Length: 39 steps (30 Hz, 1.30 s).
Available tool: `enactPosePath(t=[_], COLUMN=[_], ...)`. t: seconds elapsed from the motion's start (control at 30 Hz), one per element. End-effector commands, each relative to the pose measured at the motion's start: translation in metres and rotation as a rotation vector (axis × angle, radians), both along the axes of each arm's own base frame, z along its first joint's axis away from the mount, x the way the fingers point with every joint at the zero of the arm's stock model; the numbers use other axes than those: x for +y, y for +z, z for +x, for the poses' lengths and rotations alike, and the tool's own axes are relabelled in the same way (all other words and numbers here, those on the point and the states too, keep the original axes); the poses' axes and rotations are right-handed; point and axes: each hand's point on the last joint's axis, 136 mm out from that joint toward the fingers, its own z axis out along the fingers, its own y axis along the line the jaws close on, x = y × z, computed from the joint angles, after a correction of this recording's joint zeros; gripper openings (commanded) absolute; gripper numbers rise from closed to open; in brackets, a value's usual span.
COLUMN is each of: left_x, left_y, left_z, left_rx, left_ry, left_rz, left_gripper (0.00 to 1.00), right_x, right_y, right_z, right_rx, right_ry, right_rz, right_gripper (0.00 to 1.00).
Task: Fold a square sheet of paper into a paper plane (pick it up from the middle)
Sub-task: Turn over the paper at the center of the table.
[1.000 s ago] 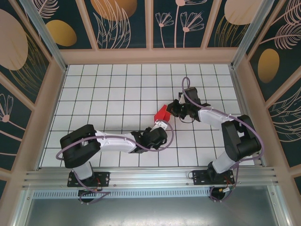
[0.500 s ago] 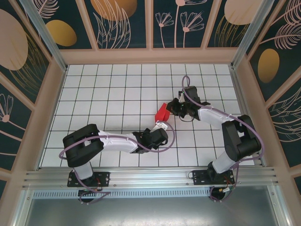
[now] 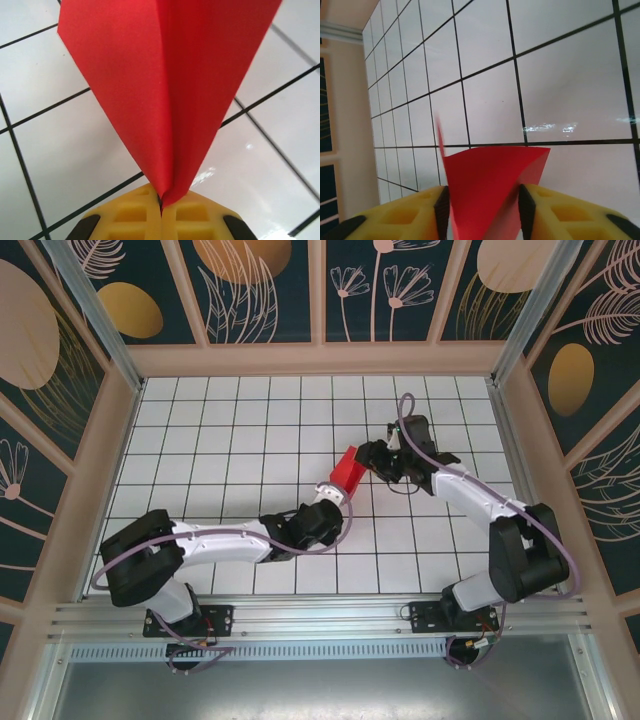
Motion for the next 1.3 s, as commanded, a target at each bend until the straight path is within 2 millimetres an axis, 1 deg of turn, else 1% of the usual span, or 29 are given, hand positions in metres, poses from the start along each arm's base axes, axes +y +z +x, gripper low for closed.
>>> enactPosePath(t=[0.0,0.07,0.13,0.2,0.27,0.4,0.5,0.57,0.63,0.7,0.73,0.8,0.87,0.9,0.97,1.07,1.1,1.13,1.2,1.27], left_x=[-0.009,-0.008,-0.011,-0.016,-0.022,-0.029,-0.032,-0.033,-0.034,-0.036,-0.036,-0.034,-0.03,-0.027,-0.017,-0.007,-0.006,-0.005,-0.004,0.001], left_y=[0.021,0.028,0.033,0.038,0.044,0.046,0.046,0.046,0.052,0.05,0.048,0.04,0.03,0.025,0.01,0.0,-0.012,-0.016,-0.018,-0.026], left_z=[-0.002,-0.002,-0.004,-0.011,-0.017,-0.022,-0.024,-0.025,-0.029,-0.028,-0.028,-0.025,-0.022,-0.021,-0.019,-0.021,-0.023,-0.024,-0.027,-0.027], left_rx=[0.08,0.126,0.171,0.22,0.269,0.332,0.353,0.374,0.394,0.427,0.439,0.467,0.507,0.524,0.581,0.638,0.668,0.688,0.713,0.725], left_ry=[-0.027,-0.043,-0.066,-0.107,-0.144,-0.172,-0.187,-0.186,-0.216,-0.213,-0.209,-0.173,-0.117,-0.09,-0.009,0.05,0.067,0.074,0.083,0.113], left_rz=[-0.223,-0.309,-0.384,-0.466,-0.548,-0.639,-0.671,-0.72,-0.791,-0.826,-0.836,-0.848,-0.863,-0.873,-0.899,-0.973,-0.968,-0.98,-1.018,-1.021], left_gripper=[0.0,0.0,0.0,0.0,0.0,0.0,0.0,0.0,0.0,0.0,0.0,0.0,0.02,0.02,0.03,0.03,0.03,0.03,0.02,0.02], right_x=[-0.018,-0.025,-0.03,-0.034,-0.037,-0.036,-0.029,-0.03,-0.032,-0.028,-0.026,-0.023,-0.017,-0.015,-0.006,0.01,0.016,0.023,0.036,0.048], right_y=[0.027,0.037,0.049,0.062,0.069,0.084,0.099,0.101,0.092,0.081,0.074,0.059,0.042,0.036,0.022,0.004,0.0,-0.006,-0.014,-0.025], right_z=[0.003,0.001,-0.002,-0.005,-0.008,-0.015,-0.021,-0.023,-0.023,-0.027,-0.029,-0.033,-0.036,-0.036,-0.037,-0.037,-0.037,-0.037,-0.035,-0.031], right_rx=[-0.06,-0.086,-0.124,-0.16,-0.178,-0.22,-0.271,-0.278,-0.25,-0.222,-0.202,-0.158,-0.118,-0.104,-0.075,-0.038,-0.031,-0.022,-0.003,0.017], right_ry=[-0.039,-0.048,-0.048,-0.046,-0.045,-0.009,0.037,0.033,0.027,0.052,0.062,0.07,0.085,0.09,0.114,0.151,0.168,0.185,0.212,0.233], right_rz=[-0.019,-0.019,-0.017,-0.014,-0.018,-0.002,0.038,0.037,0.023,0.035,0.042,0.048,0.051,0.052,0.06,0.063,0.064,0.062,0.055,0.036], right_gripper=[0.5,0.54,0.6,0.66,0.67,0.7,0.74,0.76,0.77,0.77,0.74,0.65,0.51,0.46,0.4,0.37,0.36,0.36,0.34,0.32])
